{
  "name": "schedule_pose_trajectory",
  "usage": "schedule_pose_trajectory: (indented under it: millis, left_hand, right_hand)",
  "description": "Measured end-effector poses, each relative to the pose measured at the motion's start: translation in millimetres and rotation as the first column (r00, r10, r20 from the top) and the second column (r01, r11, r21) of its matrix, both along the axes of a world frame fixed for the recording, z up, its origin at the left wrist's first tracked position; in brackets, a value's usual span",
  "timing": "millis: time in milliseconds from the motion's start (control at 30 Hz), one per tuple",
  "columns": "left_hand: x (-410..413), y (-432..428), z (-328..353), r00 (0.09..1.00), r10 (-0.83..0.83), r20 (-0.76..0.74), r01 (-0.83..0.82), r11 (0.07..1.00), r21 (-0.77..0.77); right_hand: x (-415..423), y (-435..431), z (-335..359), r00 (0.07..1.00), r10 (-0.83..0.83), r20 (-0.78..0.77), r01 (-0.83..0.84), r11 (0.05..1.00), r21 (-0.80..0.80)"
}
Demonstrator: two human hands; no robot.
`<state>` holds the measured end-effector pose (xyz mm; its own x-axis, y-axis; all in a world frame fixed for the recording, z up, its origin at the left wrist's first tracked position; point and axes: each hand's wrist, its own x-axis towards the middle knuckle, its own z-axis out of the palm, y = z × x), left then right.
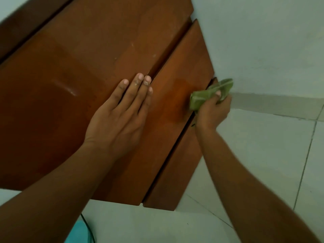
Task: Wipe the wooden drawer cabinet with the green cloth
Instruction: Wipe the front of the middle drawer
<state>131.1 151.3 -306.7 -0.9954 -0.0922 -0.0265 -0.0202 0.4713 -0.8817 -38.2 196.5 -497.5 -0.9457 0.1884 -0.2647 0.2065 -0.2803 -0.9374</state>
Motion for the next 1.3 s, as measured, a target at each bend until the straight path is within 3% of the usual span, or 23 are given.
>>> schedule_pose_trajectory:
  millis: [33,100,167,267,333,467,633,700,767,833,867,933,1000,1033,1067,1133,1167,1233,1300]
  left_hand:
    - [0.4,-1.1,-0.3,1.000,0.000,-0.002,0.000,1.000,0.009]
    - [0.9,-2.7,-1.2,1.000,-0.002,0.006,0.002,1.000,0.010]
    - [2.0,-2.1,-1.0,1.000,0.000,0.014,0.000,1.000,0.002]
    - [2.3,-0.6,-1.8,1.000,0.002,0.015,-0.002,1.000,0.004]
    - [1.4,-1.6,-2.2,1.000,-0.002,0.009,0.002,1.000,0.005]
    - [2.9,-7.0,-5.1,1.000,-0.003,0.005,0.003,1.000,-0.004]
    - [4.9,-9.0,-7.6,0.998,-0.056,-0.011,0.056,0.998,0.009]
    - [3.7,-9.9,-7.2,0.997,-0.078,-0.027,0.079,0.997,0.007]
    - [1.8,-10.4,-6.8,0.995,-0.087,-0.042,0.088,0.996,0.033]
    - [0.9,-10.3,-8.2,0.996,-0.063,-0.057,0.068,0.993,0.100]
    - [1.2,-10.3,-11.4,0.996,-0.050,-0.069,0.059,0.989,0.133]
    - [4.8,-7.9,-24.9,0.995,-0.021,-0.093,0.040,0.977,0.211]
    - [15.0,0.1,-48.3,0.994,0.018,-0.104,0.016,0.947,0.320]
    - [22.5,5.1,-62.3,0.995,0.041,-0.094,-0.003,0.930,0.368]
    - [31.2,10.3,-76.1,0.995,0.068,-0.076,-0.031,0.914,0.406]
    - [49.3,16.9,-100.1,0.990,0.132,-0.044,-0.097,0.883,0.459]
    - [57.5,18.5,-109.9,0.986,0.161,-0.037,-0.123,0.866,0.484]
    - [70.7,20.9,-125.2,0.980,0.196,-0.034,-0.149,0.836,0.529]
    - [79.3,23.9,-135.7,0.976,0.214,-0.035,-0.158,0.811,0.563]
  right_hand:
    - [38.8,2.0,-0.6,0.996,0.011,-0.086,-0.011,1.000,0.001]
    - [119.6,-2.1,1.4,0.948,0.187,-0.258,-0.173,0.982,0.078]
    - [175.1,-15.6,7.9,0.809,0.372,-0.456,-0.332,0.928,0.167]
    - [155.4,-33.7,-3.9,0.691,0.396,-0.605,-0.273,0.917,0.290]
    - [108.8,-36.5,-5.6,0.690,0.368,-0.623,-0.221,0.927,0.303]
    - [16.8,-43.5,-10.4,0.738,0.411,-0.536,-0.305,0.911,0.278]
    - [-52.5,-23.5,-19.6,0.797,0.489,-0.354,-0.317,0.838,0.444]
    - [-70.2,-16.0,-15.7,0.849,0.447,-0.281,-0.334,0.866,0.371]
    - [-82.0,-11.2,-16.2,0.934,0.339,-0.114,-0.305,0.921,0.244]
    - [-80.8,0.6,-12.3,0.970,0.195,0.143,-0.198,0.980,0.002]
    - [-75.1,5.0,-11.8,0.958,0.179,0.226,-0.135,0.970,-0.201]
    - [-55.3,13.2,-4.6,0.928,0.314,0.200,-0.146,0.801,-0.581]
    - [-33.8,12.6,-3.9,0.912,0.361,0.194,-0.131,0.704,-0.698]
    - [-24.6,11.5,-2.4,0.906,0.376,0.193,-0.151,0.715,-0.682]
    - [-16.5,15.7,5.1,0.931,0.326,0.167,-0.192,0.823,-0.534]
    - [2.6,22.8,29.8,0.962,0.273,-0.011,-0.273,0.958,-0.087]
    - [15.7,23.3,45.8,0.933,0.318,-0.171,-0.316,0.948,0.038]
    - [41.1,11.0,71.2,0.778,0.444,-0.444,-0.445,0.889,0.108]
    - [54.4,-10.6,64.5,0.640,0.513,-0.573,-0.467,0.851,0.240]
